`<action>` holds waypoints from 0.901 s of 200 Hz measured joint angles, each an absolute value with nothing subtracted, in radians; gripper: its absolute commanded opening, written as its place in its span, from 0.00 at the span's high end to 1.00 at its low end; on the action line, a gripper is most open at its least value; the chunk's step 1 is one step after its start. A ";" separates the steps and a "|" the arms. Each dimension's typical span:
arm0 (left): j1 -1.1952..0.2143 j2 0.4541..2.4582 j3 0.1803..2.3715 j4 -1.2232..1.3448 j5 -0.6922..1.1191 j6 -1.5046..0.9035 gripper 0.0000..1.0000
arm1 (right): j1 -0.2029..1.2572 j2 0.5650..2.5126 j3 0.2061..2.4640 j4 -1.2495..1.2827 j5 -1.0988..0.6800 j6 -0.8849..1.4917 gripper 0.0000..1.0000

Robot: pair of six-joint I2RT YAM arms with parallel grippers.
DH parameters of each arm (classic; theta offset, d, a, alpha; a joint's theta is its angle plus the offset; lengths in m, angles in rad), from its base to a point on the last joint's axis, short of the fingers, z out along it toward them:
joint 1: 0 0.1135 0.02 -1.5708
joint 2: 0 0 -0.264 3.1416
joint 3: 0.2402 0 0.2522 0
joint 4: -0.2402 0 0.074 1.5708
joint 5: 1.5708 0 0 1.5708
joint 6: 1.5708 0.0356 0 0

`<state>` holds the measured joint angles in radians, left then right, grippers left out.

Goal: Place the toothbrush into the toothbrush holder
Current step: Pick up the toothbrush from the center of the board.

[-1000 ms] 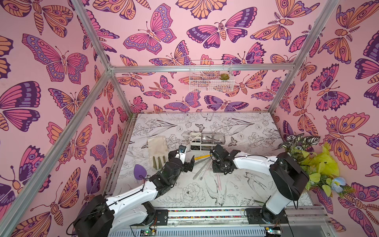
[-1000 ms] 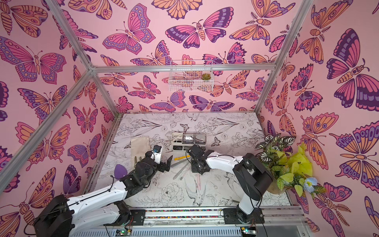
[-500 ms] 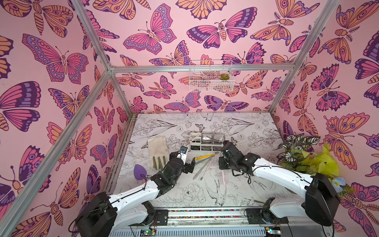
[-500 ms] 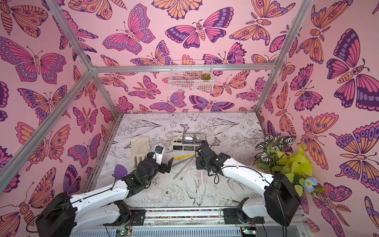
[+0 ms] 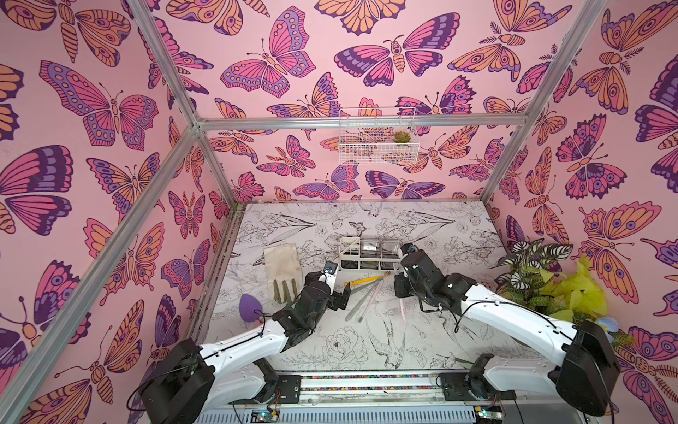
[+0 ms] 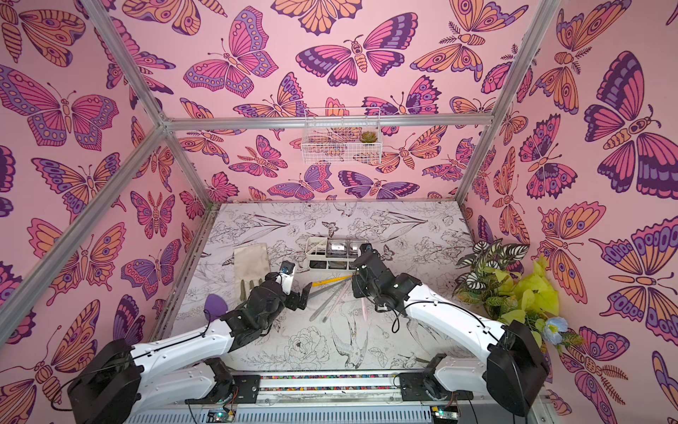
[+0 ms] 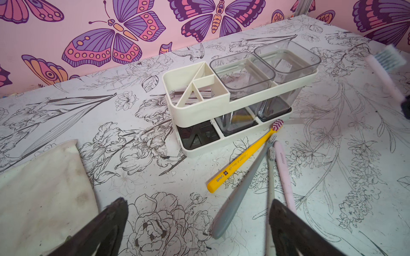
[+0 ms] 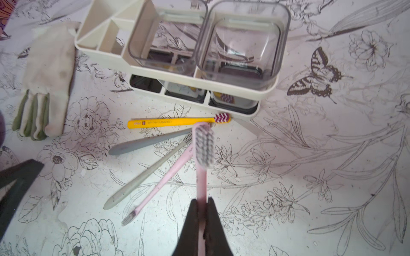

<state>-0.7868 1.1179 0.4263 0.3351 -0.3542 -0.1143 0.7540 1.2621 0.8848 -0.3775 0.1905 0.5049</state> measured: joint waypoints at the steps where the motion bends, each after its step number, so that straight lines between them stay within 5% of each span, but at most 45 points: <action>1: -0.787 1.118 0.426 0.335 -0.354 -0.114 0.01 | 0.754 1.262 0.886 -0.375 0.191 0.503 1.00; 180: -0.786 1.112 0.457 0.260 -0.392 -0.110 0.00 | 0.752 1.525 1.135 0.006 0.123 0.323 1.00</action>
